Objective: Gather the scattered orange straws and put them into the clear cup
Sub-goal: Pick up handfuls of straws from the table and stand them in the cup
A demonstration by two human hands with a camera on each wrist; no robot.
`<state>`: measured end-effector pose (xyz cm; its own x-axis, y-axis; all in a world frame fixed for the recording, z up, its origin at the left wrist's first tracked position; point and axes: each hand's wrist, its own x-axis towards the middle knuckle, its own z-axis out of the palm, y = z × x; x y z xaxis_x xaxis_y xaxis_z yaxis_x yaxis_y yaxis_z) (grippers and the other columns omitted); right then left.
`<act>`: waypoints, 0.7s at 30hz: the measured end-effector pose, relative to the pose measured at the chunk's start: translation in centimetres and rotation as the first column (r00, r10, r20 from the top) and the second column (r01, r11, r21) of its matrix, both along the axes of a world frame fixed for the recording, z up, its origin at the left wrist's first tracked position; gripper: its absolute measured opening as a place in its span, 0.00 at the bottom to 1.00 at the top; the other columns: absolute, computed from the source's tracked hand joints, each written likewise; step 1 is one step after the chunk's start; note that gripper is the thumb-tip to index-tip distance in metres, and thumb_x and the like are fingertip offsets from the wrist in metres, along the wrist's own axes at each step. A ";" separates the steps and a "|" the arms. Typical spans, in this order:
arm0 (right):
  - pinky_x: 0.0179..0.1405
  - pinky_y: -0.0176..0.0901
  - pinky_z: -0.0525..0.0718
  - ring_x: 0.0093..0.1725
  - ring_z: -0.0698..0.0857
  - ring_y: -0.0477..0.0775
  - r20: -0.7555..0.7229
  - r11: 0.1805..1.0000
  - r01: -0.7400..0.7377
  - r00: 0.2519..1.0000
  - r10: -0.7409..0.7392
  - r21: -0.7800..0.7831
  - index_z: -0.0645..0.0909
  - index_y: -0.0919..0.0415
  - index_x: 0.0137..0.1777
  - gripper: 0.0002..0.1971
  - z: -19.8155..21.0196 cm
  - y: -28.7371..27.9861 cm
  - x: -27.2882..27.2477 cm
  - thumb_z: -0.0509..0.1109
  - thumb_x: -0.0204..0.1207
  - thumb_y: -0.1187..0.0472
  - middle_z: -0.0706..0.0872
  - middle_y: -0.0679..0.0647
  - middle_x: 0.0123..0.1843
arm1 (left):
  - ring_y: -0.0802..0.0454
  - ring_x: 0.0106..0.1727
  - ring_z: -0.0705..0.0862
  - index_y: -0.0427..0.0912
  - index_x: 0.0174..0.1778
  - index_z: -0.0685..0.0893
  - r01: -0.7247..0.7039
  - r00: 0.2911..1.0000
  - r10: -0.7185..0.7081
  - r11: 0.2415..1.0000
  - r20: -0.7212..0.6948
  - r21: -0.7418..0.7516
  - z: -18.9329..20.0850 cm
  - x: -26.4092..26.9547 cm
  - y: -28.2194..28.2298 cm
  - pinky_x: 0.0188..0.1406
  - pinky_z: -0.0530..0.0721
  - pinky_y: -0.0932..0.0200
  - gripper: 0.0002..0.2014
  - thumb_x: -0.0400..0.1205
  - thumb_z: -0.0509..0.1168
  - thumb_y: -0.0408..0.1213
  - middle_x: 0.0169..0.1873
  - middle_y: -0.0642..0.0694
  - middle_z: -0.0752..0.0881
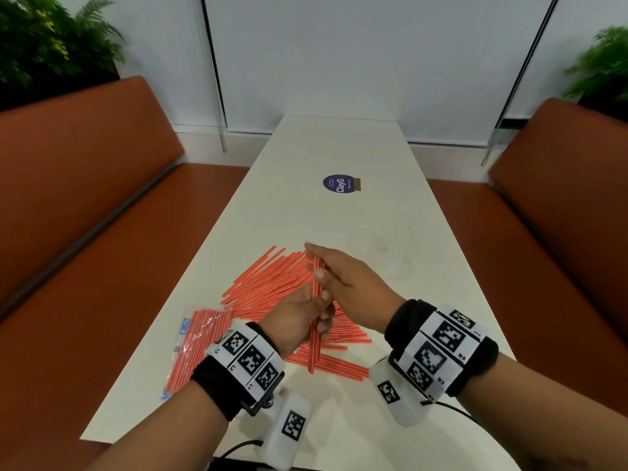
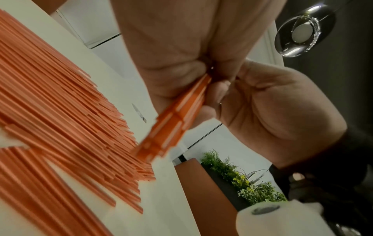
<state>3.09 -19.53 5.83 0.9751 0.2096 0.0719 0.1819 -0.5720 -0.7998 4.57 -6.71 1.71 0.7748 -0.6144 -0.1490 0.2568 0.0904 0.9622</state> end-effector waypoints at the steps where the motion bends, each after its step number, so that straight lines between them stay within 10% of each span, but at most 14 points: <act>1: 0.77 0.50 0.70 0.75 0.72 0.52 -0.020 0.999 0.006 1.000 -0.005 0.033 0.58 0.55 0.81 0.25 0.0 -0.1 0.0 0.56 0.84 0.58 0.70 0.54 0.78 | 0.60 0.19 0.72 0.41 0.37 0.70 -0.013 1.000 0.013 1.000 -0.009 -0.011 0.0 -0.1 -0.1 0.23 0.76 0.65 0.10 0.83 0.52 0.38 0.18 0.56 0.74; 5: 0.70 0.55 0.77 0.68 0.77 0.53 -0.274 0.915 0.179 0.958 -0.080 0.360 0.53 0.52 0.81 0.37 0.3 -1.0 -0.1 0.69 0.76 0.62 0.70 0.54 0.76 | 0.55 0.26 0.74 0.42 0.36 0.71 -0.242 0.968 0.231 0.963 -0.099 -0.117 0.2 0.2 0.0 0.34 0.78 0.60 0.12 0.84 0.52 0.40 0.23 0.52 0.75; 8: 0.59 0.48 0.82 0.63 0.81 0.53 -0.323 0.981 -0.031 0.942 0.092 0.189 0.56 0.54 0.79 0.39 -0.2 -0.4 -0.9 0.69 0.70 0.69 0.78 0.57 0.69 | 0.52 0.43 0.79 0.43 0.42 0.75 -0.364 0.929 0.367 0.930 0.056 -0.050 0.6 0.5 0.0 0.53 0.78 0.58 0.12 0.80 0.55 0.48 0.35 0.51 0.79; 12: 0.41 0.53 0.84 0.45 0.85 0.64 -0.037 0.996 -0.031 0.999 0.028 -0.087 0.78 0.67 0.56 0.11 -1.3 1.0 -1.1 0.63 0.75 0.69 0.86 0.62 0.44 | 0.47 0.60 0.75 0.56 0.47 0.73 -0.373 0.857 0.268 0.912 0.441 0.170 1.2 0.3 -0.9 0.57 0.78 0.66 0.06 0.85 0.51 0.45 0.51 0.46 0.72; 15: 0.35 0.32 0.80 0.37 0.82 0.51 0.004 0.999 0.033 0.999 -0.033 -0.026 0.79 0.68 0.53 0.10 -1.5 0.3 -0.6 0.59 0.76 0.73 0.84 0.57 0.41 | 0.42 0.61 0.71 0.55 0.44 0.73 -0.351 0.807 0.151 0.900 0.570 0.259 1.5 1.0 -1.8 0.67 0.74 0.42 0.07 0.83 0.51 0.48 0.46 0.52 0.68; 21: 0.26 0.34 0.73 0.20 0.76 0.37 -0.053 0.957 0.206 0.978 -0.200 0.205 0.72 0.50 0.36 0.22 0.2 -2.6 1.0 0.54 0.73 0.81 0.75 0.49 0.26 | 0.51 0.61 0.68 0.42 0.61 0.75 -0.330 0.725 0.000 0.878 0.688 0.347 3.5 3.9 -5.7 0.67 0.70 0.53 0.28 0.74 0.49 0.58 0.55 0.47 0.69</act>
